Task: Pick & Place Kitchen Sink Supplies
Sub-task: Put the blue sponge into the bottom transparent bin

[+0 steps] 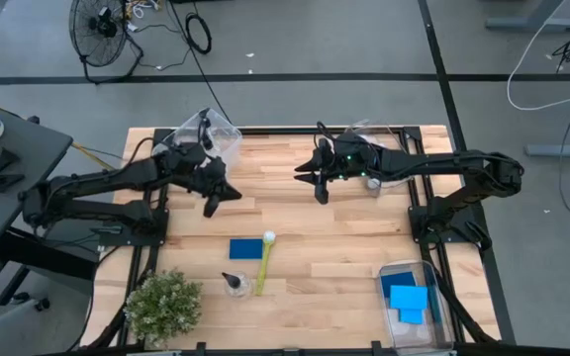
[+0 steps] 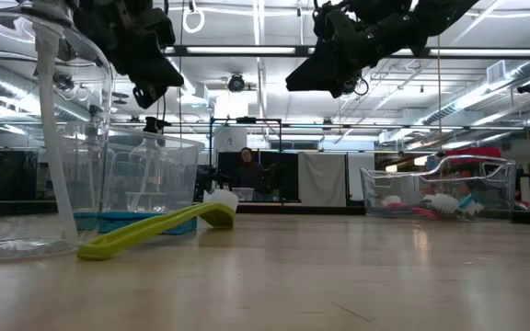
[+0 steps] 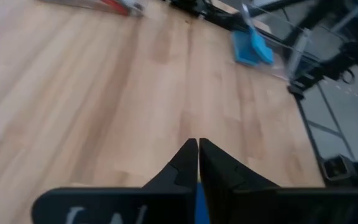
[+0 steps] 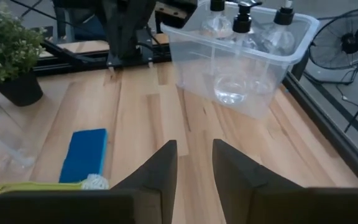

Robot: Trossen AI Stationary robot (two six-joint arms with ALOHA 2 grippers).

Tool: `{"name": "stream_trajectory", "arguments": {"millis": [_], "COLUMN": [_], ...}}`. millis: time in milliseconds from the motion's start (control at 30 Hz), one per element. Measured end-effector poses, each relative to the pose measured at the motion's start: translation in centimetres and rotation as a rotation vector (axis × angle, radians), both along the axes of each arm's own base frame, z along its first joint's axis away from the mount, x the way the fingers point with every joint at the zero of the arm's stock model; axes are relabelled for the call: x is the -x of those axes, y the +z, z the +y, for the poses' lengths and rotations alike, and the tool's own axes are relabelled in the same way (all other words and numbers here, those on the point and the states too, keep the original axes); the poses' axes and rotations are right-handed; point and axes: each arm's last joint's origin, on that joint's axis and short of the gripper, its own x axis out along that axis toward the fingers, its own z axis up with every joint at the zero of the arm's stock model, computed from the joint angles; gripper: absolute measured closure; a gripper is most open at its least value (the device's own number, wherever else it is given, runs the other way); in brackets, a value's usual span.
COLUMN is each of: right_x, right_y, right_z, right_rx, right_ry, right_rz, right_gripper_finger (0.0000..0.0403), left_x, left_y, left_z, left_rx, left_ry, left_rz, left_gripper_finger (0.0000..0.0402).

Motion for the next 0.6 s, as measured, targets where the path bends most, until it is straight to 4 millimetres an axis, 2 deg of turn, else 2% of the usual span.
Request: {"name": "stream_trajectory", "arguments": {"millis": [300,600], "right_x": [-0.3,-0.7], "right_y": [0.0,0.0], "right_z": [1.3,4.1], "right_rx": [-0.029,0.025], "right_ry": [0.028,0.142], "right_rz": [-0.005,-0.001], "right_gripper_finger": [0.0300,0.0300], "left_x": [-0.6,-0.9], "left_y": [0.0,-0.1], "left_z": [-2.7,-3.9], "left_rx": [-0.001,0.002], "left_ry": [-0.136,-0.114], "left_rz": [0.002,0.022], "left_gripper_finger": [0.0389,0.0387]}}
